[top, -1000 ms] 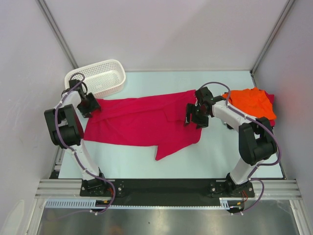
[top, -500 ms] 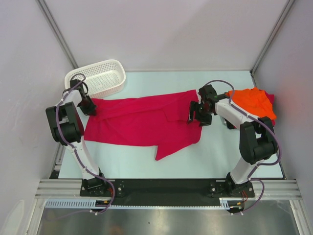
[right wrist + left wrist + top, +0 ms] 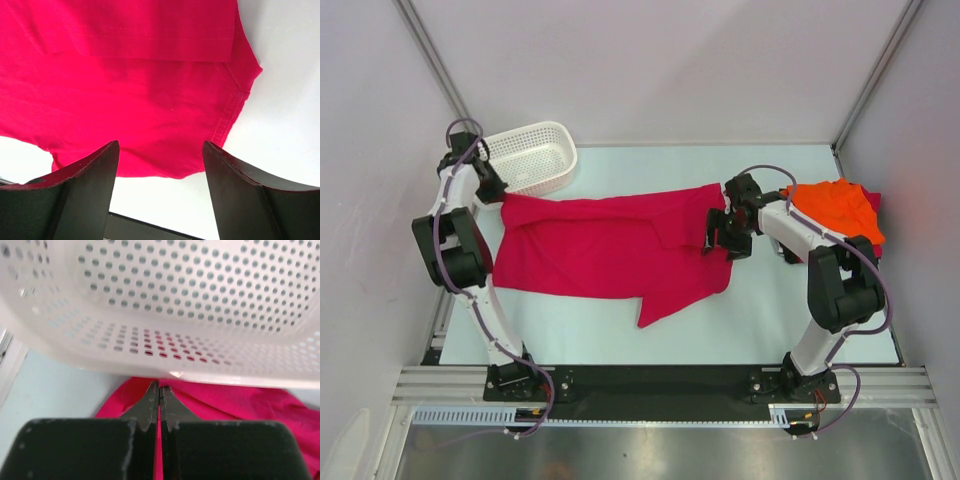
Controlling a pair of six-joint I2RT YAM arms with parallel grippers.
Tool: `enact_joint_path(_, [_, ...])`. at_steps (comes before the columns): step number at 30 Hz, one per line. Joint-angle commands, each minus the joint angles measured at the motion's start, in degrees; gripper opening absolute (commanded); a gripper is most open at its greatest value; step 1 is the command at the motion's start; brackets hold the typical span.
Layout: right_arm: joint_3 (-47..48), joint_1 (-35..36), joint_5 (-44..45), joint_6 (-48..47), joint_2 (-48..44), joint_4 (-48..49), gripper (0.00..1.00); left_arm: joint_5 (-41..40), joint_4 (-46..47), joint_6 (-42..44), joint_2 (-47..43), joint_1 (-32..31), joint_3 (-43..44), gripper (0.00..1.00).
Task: Fold and stack the t-shirts
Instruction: Grap the side of the flattened tshirt closest away from the robot with both arms
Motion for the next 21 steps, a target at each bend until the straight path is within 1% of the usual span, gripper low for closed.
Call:
enact_joint_path(1, [2.51,-0.11,-0.9,-0.83,-0.04,-1.74,0.72,-0.97,-0.98,0.25,5.68,-0.56,6.31,0.0])
enact_joint_path(5, [2.95,-0.02,-1.96,-0.66,0.4,-2.26,0.72,-0.88,-1.34,0.69,8.15,-1.0,7.02,0.0])
enact_joint_path(8, [3.65,0.07,-2.92,-0.31,0.93,-2.53,0.7,-1.58,-1.51,0.78,9.02,-1.35,5.01,0.0])
enact_joint_path(9, [4.0,0.07,-3.27,-0.04,1.1,-2.53,0.69,-3.06,-2.12,0.69,9.37,-1.53,4.74,0.08])
enact_joint_path(10, [4.18,0.15,-3.45,0.05,1.28,-2.53,0.68,-3.25,-2.74,0.69,9.9,-1.44,4.47,0.25])
enact_joint_path(11, [4.44,0.15,-3.63,0.13,1.45,-2.53,0.68,-3.6,-3.35,0.78,10.17,-1.53,4.38,0.46])
enact_joint_path(12, [4.88,0.24,-3.72,0.22,1.54,-2.53,0.68,-4.13,-4.49,0.61,10.17,-1.53,4.12,0.59])
enact_joint_path(13, [5.06,0.42,-3.63,0.22,1.54,-2.62,0.68,-5.7,-4.68,0.34,9.65,-1.53,3.51,0.77])
enact_joint_path(14, [5.24,0.33,-3.63,0.22,1.54,-2.62,0.68,-6.67,-4.42,-0.01,8.77,-1.44,1.85,0.92])
enact_joint_path(15, [5.59,0.42,-3.54,0.05,1.46,-2.7,0.68,-7.46,-4.07,-0.18,6.07,-1.44,0.7,0.99])
enact_joint_path(18, [5.59,0.59,-3.28,-0.04,1.19,-3.14,0.69,-9.05,-1.08,-1.06,0.0,-1.09,-4.83,0.99])
enact_joint_path(19, [5.33,0.51,-3.28,-0.13,1.1,-3.23,0.69,-9.58,-0.38,-1.33,-4.9,-1.0,-6.41,1.0])
enact_joint_path(21, [5.06,0.77,-3.19,-0.13,0.93,-3.23,0.69,-10.99,1.64,-1.77,-9.41,-0.91,-11.07,1.0])
